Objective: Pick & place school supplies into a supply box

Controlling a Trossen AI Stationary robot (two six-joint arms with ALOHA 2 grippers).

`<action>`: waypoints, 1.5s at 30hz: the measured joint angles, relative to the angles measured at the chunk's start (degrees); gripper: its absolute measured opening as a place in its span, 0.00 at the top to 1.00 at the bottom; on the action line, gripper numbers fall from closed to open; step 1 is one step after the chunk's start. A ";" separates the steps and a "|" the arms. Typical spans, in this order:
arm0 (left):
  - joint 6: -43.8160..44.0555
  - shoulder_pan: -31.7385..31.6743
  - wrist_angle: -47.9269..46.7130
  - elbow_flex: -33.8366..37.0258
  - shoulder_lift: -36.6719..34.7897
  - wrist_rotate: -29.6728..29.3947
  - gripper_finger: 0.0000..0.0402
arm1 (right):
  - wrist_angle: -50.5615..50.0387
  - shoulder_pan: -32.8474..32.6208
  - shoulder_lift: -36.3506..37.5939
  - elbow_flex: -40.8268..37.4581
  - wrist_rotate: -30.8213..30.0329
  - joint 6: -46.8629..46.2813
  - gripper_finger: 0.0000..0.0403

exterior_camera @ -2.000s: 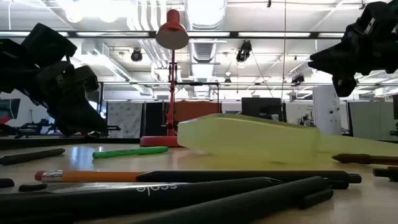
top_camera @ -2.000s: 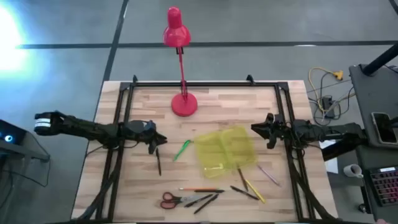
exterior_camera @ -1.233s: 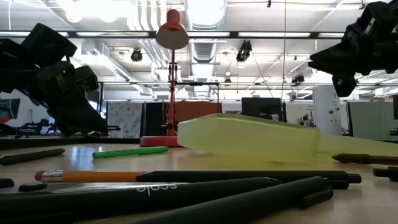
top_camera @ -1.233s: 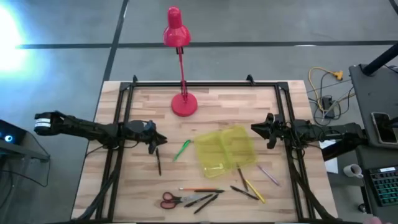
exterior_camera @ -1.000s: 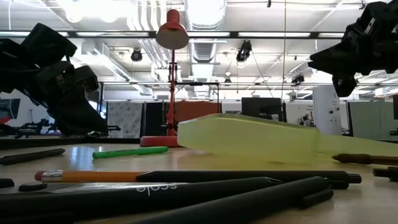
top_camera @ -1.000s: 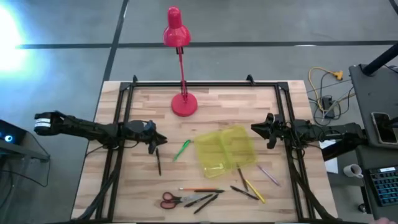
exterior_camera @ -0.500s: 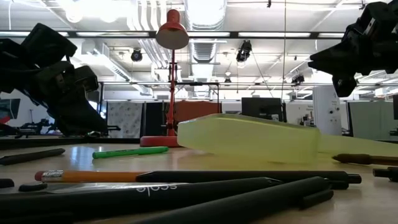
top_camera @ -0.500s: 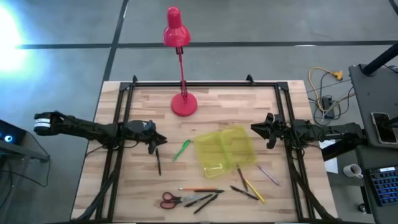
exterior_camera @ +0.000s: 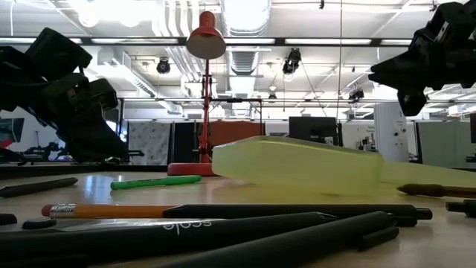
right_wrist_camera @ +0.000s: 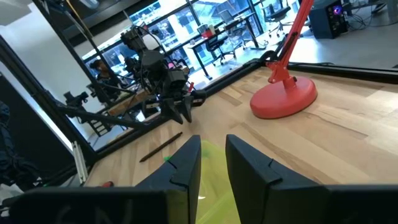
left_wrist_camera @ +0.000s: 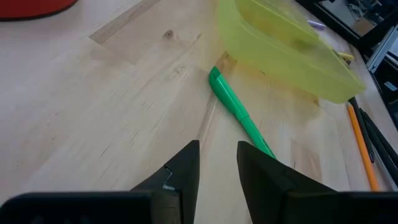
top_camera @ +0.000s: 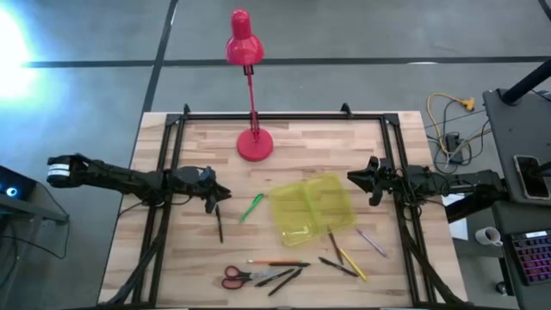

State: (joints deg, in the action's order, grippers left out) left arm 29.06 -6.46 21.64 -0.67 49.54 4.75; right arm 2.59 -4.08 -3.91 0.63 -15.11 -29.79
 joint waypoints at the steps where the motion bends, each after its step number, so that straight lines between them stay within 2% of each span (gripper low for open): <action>1: 0.00 0.00 -0.02 0.00 0.00 0.00 0.77 | 0.00 0.00 0.00 0.00 0.00 -0.01 0.83; 7: 0.00 0.01 0.00 0.00 0.00 -0.01 0.77 | 0.23 0.02 0.01 0.02 -0.38 -0.02 0.83; 9: 0.00 0.01 -0.02 0.00 0.01 -0.02 0.77 | 1.49 0.02 -0.04 0.01 -2.25 -0.52 0.83; 13: 0.00 0.00 0.00 0.00 -0.02 -0.02 0.77 | 3.32 0.02 -0.80 0.02 -3.82 -13.82 0.83; 19: 0.00 0.01 -0.02 0.00 -0.02 -0.02 0.77 | 2.22 -0.04 -8.12 0.04 3.27 -33.10 0.83; 21: 0.00 0.00 0.00 0.00 -0.02 -0.02 0.77 | 3.35 -0.03 -10.11 0.03 2.33 -37.51 0.83; 24: 0.00 0.00 0.01 0.00 -0.02 -0.02 0.77 | 6.15 -0.02 -12.07 0.04 -2.99 -45.05 0.83; 27: 0.00 0.00 -0.01 0.00 -0.02 -0.02 0.77 | 9.06 -0.03 -12.96 0.02 -4.41 -48.45 0.83; 32: 0.00 0.00 -0.02 0.00 -0.02 -0.02 0.77 | 20.09 -0.02 -15.06 0.02 -4.37 -54.98 0.83; 34: 0.00 0.00 0.01 0.00 -0.02 -0.02 0.77 | 25.13 0.12 -16.77 0.05 -4.35 -55.22 0.83; 36: 0.00 0.00 -0.02 0.00 -0.02 -0.02 0.77 | 25.39 -0.07 -18.69 1.74 -4.39 -55.21 0.83; 38: 0.00 0.00 0.01 0.00 -0.02 -0.02 0.77 | 18.49 -0.88 -21.61 6.83 -4.29 -53.62 0.83; 39: 0.00 0.00 -0.02 0.00 -0.02 -0.04 0.77 | 11.74 -1.36 -23.20 10.33 -4.03 -52.80 0.83; 45: 0.00 0.00 0.01 0.00 -0.02 -0.15 0.77 | -44.70 -4.27 -39.02 34.95 3.01 -52.30 0.81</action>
State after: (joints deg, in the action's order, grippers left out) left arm 29.06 -6.46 21.65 -0.67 49.52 4.61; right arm -42.11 -8.34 -42.93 35.57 -12.10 -82.09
